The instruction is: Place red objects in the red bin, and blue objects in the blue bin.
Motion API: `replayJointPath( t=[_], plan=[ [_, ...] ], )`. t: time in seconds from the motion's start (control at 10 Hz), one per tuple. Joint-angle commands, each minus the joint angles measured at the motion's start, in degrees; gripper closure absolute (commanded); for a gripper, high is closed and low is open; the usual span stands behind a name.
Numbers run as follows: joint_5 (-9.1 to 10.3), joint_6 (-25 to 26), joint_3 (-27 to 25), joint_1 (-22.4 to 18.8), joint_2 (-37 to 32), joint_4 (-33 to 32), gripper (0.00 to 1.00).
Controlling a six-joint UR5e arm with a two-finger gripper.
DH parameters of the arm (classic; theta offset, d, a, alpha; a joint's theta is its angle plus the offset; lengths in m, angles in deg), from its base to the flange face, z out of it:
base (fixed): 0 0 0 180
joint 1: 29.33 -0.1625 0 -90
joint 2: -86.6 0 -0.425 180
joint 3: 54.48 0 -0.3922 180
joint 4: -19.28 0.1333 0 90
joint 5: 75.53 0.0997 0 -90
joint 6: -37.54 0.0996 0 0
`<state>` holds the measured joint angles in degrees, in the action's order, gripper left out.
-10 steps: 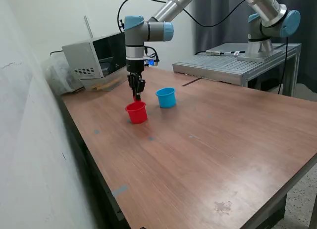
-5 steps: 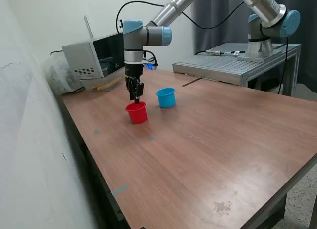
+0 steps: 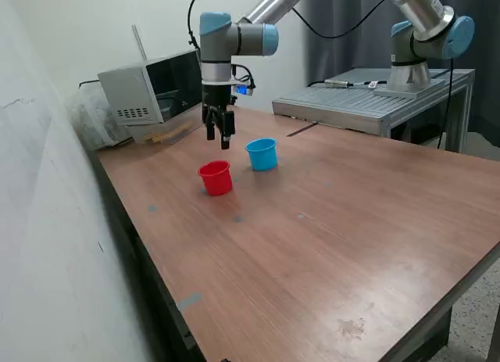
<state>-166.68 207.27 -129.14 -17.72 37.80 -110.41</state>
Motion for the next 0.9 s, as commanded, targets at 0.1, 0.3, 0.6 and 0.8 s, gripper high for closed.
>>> replayJointPath(
  t=[0.1,0.3,0.6,0.8],
  plan=[
    [-0.17,1.0,-4.6,-5.6,-15.9,14.6,0.00],
    [-0.43,7.9,-7.9,-8.7,-27.7,24.8,0.00],
    [-1.04,14.7,-10.4,-12.1,-38.2,37.8,0.00],
    [-1.14,15.3,-11.3,-14.9,-42.9,43.3,0.00]
  ],
)
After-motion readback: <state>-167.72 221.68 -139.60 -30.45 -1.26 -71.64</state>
